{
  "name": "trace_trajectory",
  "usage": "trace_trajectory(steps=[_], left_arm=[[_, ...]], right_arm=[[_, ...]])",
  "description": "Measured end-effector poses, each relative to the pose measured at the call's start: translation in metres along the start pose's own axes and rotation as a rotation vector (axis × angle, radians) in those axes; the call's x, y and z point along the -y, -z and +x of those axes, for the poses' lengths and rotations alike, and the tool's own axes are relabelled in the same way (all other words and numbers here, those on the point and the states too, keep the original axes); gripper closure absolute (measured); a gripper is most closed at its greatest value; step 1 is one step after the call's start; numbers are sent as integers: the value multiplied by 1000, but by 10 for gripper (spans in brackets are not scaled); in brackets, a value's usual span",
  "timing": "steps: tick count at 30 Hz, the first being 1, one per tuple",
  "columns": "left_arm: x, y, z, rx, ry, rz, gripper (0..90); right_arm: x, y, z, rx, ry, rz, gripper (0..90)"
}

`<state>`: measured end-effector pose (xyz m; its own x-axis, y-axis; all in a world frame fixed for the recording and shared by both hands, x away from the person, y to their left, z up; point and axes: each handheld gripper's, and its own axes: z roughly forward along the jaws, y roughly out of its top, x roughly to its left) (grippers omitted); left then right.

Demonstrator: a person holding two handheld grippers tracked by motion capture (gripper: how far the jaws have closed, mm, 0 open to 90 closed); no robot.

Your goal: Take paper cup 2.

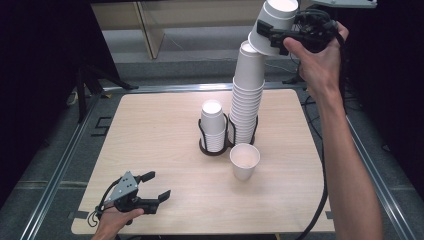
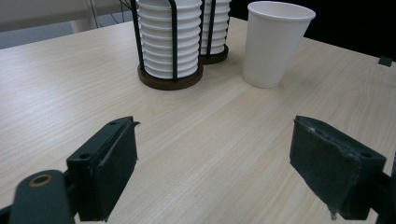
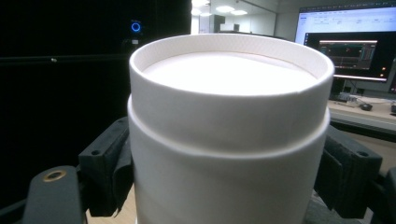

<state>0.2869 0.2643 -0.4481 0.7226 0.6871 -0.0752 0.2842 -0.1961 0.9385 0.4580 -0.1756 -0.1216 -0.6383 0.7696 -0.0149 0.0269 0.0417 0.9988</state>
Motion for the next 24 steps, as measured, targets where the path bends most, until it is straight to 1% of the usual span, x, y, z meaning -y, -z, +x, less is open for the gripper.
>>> trace_trajectory(steps=[1,3,5,6,7,8,9,10,11,13,15,16,17,18,20,22,23,24], left_arm=[[0,0,0,1,-3,0,147],[-1,2,0,-10,-4,20,147],[-1,1,0,-5,1,8,147],[0,1,0,-3,2,2,147],[-1,2,-1,-10,1,17,147],[0,0,0,2,3,-3,147],[0,0,-1,-1,5,-6,147],[-1,2,-1,-8,-4,13,147],[-1,2,-2,-9,-2,11,147],[-1,1,-1,-6,3,-4,147],[-1,0,-1,-6,8,-9,147],[0,-1,-1,0,7,-21,147],[-1,1,-2,-11,6,-3,146],[-1,1,-2,-10,6,-4,147],[-1,1,-2,-9,5,-8,147],[-1,1,-2,-10,7,-12,146],[-1,1,-2,-10,9,-14,147],[0,0,-2,-4,8,-32,146]], right_arm=[[0,4,2,-4,9,7,188],[4,15,8,-17,15,12,188],[9,21,13,-27,18,19,189],[14,25,16,-30,26,24,189],[20,29,19,-37,27,31,189],[26,32,21,-41,31,41,190],[34,36,25,-50,40,54,189],[40,39,28,-59,45,63,190],[45,41,31,-67,44,69,190],[61,47,38,-93,43,78,190],[76,50,45,-105,50,82,190],[81,51,48,-121,46,86,190],[88,52,53,-138,37,88,190],[95,52,58,-151,32,95,190],[109,51,66,-180,35,103,190],[124,47,76,-215,13,114,191],[131,45,79,-215,28,112,190],[138,43,83,-235,11,113,191]])
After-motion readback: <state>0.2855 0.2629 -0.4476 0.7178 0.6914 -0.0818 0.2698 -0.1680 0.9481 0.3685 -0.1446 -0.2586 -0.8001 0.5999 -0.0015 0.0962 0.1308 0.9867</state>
